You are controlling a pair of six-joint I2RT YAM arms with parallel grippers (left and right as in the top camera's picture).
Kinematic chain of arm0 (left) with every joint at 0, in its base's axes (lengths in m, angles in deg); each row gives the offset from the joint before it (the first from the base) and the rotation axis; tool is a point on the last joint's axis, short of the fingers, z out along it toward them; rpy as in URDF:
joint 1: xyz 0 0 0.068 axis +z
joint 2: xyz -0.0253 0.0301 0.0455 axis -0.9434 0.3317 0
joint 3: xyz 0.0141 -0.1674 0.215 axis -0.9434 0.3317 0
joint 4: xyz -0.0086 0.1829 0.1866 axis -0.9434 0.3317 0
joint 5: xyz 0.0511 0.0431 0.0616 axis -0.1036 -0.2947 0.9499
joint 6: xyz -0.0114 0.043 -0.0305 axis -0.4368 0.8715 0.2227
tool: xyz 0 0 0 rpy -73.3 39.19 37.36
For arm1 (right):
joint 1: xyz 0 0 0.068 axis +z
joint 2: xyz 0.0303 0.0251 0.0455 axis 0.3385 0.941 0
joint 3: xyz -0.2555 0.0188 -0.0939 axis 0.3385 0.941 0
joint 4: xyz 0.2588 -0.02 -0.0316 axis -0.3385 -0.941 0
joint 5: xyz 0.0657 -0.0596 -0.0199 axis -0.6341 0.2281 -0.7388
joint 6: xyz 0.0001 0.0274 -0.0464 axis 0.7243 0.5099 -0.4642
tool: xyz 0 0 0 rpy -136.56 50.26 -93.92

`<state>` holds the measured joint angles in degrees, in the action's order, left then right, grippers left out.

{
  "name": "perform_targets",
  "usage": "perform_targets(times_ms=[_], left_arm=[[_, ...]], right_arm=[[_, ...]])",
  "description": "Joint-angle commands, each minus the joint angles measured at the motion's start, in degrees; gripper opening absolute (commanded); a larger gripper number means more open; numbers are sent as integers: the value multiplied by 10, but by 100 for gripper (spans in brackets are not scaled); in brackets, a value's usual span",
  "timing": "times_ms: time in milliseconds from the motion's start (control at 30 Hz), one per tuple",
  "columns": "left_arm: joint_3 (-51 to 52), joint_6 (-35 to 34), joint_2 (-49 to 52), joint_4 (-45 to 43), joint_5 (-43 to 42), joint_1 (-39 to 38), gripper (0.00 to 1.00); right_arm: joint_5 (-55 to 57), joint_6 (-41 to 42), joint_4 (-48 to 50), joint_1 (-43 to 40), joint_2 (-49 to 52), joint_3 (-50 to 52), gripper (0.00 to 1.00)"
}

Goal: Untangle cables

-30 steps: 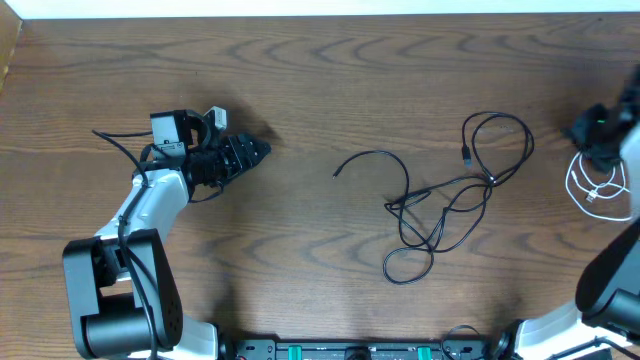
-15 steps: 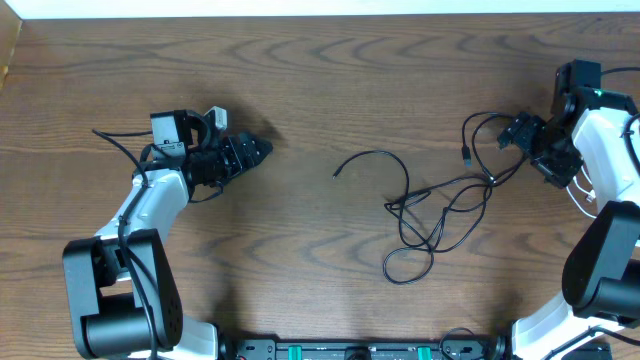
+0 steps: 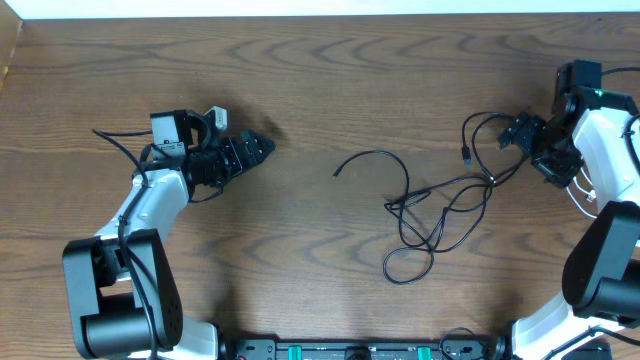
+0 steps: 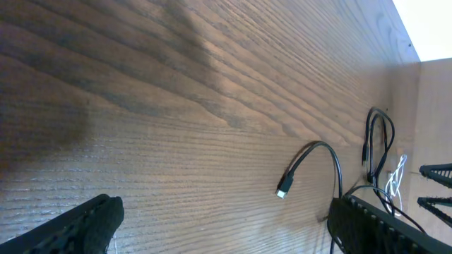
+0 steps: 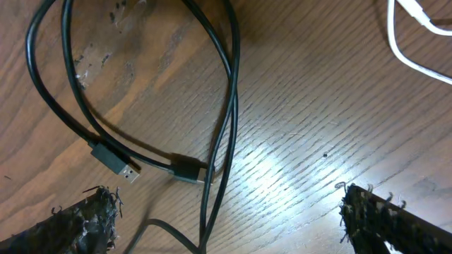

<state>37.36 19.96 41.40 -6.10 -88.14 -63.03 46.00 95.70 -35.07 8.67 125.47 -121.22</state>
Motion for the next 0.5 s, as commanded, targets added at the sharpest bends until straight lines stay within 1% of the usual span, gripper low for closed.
perform_targets(times_ms=[0,100,200,267,367,433,467], left_arm=[[-1,5,3,4,-30,-1,98],[-13,-2,-1,33,-50,-2,98],[-52,-1,-8,99,-41,-10,98],[-89,-1,-14,155,-14,-24,98],[-152,-1,-24,237,52,-62,98],[-195,-3,-29,284,103,-101,98],[-224,-12,-33,313,146,-137,98]], right_arm=[[3,0,-1,1,2,-3,99],[3,0,-1,1,2,-3,99],[3,0,-1,1,2,-3,99],[3,0,-1,1,2,-3,99],[3,0,-1,1,2,-3,99],[3,0,-1,1,2,-3,99],[3,0,-1,1,2,-3,99]])
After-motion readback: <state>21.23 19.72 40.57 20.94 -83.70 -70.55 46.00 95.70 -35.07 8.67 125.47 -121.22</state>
